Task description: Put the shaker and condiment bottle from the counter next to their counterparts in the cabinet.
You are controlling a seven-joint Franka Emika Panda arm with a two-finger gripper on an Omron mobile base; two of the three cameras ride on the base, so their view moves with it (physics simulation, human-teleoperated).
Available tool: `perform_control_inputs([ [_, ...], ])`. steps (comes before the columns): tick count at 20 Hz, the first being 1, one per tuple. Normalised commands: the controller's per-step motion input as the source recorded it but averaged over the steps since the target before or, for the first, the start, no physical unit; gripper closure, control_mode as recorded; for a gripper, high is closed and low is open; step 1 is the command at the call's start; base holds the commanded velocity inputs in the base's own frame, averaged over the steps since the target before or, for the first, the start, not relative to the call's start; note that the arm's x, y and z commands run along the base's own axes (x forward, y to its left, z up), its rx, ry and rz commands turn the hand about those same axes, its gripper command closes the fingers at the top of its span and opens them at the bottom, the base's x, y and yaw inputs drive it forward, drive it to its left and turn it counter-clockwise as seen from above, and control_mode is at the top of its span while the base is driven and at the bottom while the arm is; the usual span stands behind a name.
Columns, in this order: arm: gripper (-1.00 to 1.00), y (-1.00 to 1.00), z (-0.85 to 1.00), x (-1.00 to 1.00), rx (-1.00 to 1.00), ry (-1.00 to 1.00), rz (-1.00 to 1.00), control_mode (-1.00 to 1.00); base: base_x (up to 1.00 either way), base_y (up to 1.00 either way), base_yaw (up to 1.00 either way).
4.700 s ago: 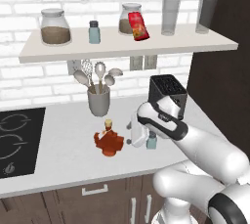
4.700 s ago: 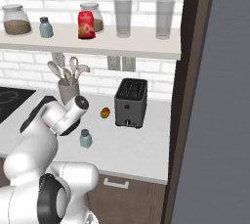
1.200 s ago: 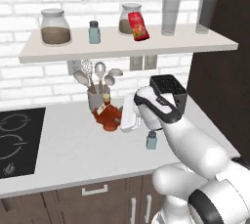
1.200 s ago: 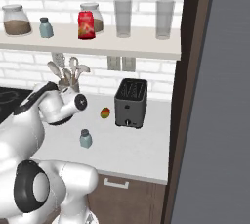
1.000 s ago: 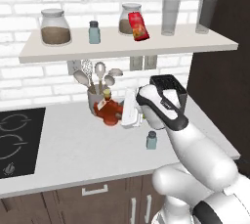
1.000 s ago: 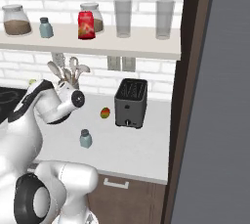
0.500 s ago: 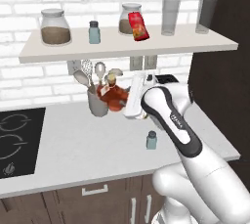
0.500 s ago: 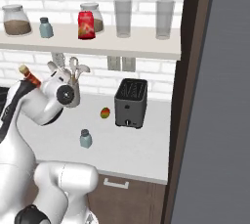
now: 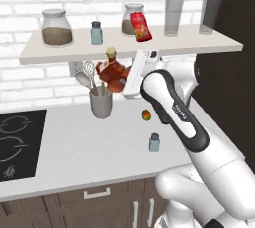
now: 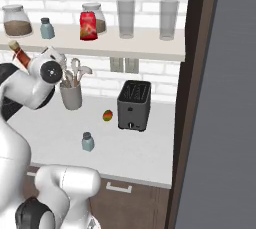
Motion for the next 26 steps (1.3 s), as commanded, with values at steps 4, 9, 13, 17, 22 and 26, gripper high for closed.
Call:
perform_control_inputs([
  [4,1.0,-0.02,0.87,-0.23,0.04,0.0,-0.11,-1.0,0.0,0.0,0.0],
  [9,1.0,-0.03,0.35,-0.01,0.06,0.0,-0.28,-1.0,0.0,0.0,0.0],
  [13,1.0,-0.01,0.03,0.0,0.0,-0.02,-0.36,-1.0,0.0,0.0,0.0],
  [17,1.0,-0.27,0.52,-0.16,0.08,-0.1,-0.09,-1.0,0.0,0.0,0.0],
  [22,1.0,-0.36,0.53,-0.03,0.23,0.01,-0.03,-1.0,0.0,0.0,0.0],
  [26,1.0,-0.05,0.2,0.37,0.14,0.18,-0.08,-1.0,0.0,0.0,0.0],
])
